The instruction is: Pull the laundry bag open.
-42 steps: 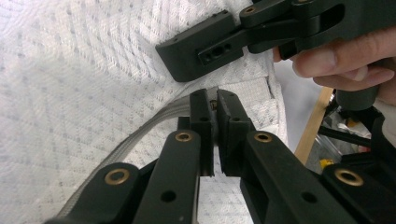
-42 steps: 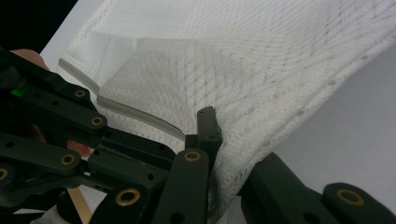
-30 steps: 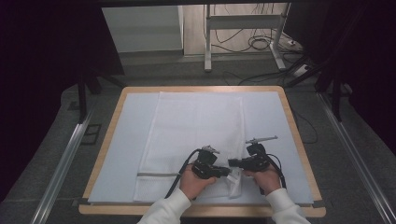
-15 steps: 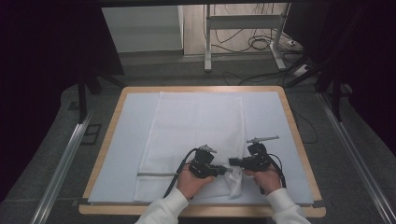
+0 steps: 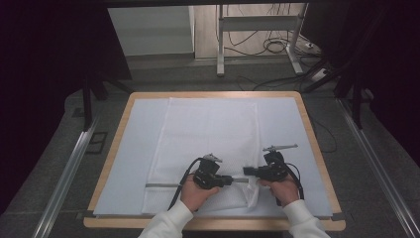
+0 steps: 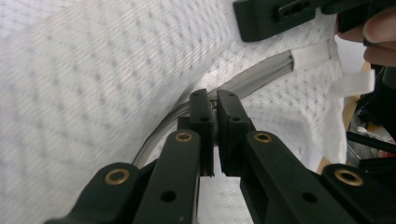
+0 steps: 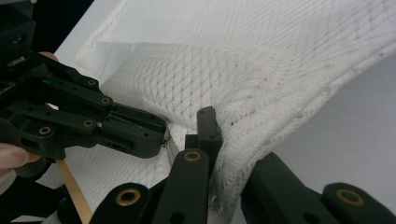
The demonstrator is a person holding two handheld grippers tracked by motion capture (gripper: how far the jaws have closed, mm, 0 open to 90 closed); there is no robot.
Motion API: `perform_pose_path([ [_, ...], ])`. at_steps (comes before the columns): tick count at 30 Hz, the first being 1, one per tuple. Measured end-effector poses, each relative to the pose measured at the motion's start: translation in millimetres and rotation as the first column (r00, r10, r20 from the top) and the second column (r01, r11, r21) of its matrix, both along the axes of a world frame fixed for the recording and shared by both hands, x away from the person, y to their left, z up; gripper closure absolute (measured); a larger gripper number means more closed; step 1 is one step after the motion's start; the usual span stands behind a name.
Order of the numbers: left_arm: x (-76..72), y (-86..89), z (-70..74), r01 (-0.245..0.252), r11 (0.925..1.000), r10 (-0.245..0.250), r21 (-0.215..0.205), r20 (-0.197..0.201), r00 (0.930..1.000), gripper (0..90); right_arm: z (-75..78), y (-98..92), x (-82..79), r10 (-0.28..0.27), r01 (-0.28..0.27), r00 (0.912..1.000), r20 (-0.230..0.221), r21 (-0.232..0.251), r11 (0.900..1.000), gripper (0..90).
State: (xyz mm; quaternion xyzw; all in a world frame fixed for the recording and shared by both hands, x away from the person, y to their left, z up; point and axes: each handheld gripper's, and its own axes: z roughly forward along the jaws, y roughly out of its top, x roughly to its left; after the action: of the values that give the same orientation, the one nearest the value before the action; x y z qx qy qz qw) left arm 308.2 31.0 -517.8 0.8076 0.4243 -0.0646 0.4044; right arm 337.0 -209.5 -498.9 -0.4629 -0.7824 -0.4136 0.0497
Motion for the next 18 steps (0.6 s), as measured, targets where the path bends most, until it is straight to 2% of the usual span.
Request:
perform_pose_path([
  [3, 0.5, 2.5, 1.3, 0.0, 1.0, 0.0, -0.005, 0.002, 1.0, 86.7, 0.6, -0.4, -0.4, -0.002, 0.002, 1.0, 0.005, 0.007, 1.0, 89.0],
  [8, -1.1, 8.8, 0.4, 0.011, 0.9998, -0.012, 0.017, 0.024, 0.9997, 86.7, 0.4, -0.9, -0.1, -0.002, 0.002, 0.9999, 0.012, -0.001, 1.0, 89.0],
  [13, 0.8, 15.0, -2.0, 0.02, 0.9998, -0.02, 0.004, 0.011, 0.9997, 86.7, -0.2, -0.7, 0.4, -0.004, 0.004, 0.9999, 0.014, 0.003, 1.0, 89.0],
  [18, 0.6, 17.6, -0.2, 0.004, 1.0, -0.003, -0.006, 0.01, 0.9999, 86.7, 0.2, -1.7, 0.9, -0.003, 0.003, 0.9999, 0.017, 0.001, 1.0, 89.0],
])
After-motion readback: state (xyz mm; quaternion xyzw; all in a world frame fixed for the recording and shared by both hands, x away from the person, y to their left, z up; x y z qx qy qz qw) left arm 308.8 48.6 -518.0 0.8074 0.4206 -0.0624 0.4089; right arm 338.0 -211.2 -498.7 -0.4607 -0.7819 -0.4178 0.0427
